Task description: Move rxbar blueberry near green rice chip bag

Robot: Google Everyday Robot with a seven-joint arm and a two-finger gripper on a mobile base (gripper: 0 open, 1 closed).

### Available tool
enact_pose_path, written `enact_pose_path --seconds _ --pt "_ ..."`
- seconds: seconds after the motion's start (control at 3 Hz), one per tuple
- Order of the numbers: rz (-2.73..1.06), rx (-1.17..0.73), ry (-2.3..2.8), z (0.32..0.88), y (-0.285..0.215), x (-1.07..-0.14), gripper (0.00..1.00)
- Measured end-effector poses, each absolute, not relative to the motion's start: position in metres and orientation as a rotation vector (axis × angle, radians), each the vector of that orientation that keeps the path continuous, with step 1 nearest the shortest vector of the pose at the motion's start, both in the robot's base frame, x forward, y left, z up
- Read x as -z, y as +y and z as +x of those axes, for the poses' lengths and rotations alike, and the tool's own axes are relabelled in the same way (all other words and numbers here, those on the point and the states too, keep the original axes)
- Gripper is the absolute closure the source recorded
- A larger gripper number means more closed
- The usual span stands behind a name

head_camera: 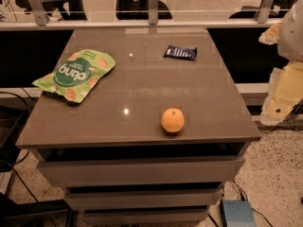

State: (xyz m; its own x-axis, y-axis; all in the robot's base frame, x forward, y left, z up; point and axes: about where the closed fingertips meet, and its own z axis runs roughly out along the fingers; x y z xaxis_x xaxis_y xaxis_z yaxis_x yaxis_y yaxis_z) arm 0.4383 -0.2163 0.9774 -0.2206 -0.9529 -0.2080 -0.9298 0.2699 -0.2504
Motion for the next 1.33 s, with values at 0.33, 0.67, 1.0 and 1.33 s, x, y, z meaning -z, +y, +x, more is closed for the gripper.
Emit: enact_pose_path --seconds 0.33,0.67,1.0,1.33 --pt "-1.722 0.103 2.228 0.438 -0.216 -0.977 0.00" --pt "-1.732 0.051 2.161 0.452 -0.210 -0.975 0.00" --pt "-1.695 -0.034 2.079 0.499 -0.196 -0.962 0.00" --pt "-1.621 -0.118 2.021 0.564 -0.185 -0.947 0.00"
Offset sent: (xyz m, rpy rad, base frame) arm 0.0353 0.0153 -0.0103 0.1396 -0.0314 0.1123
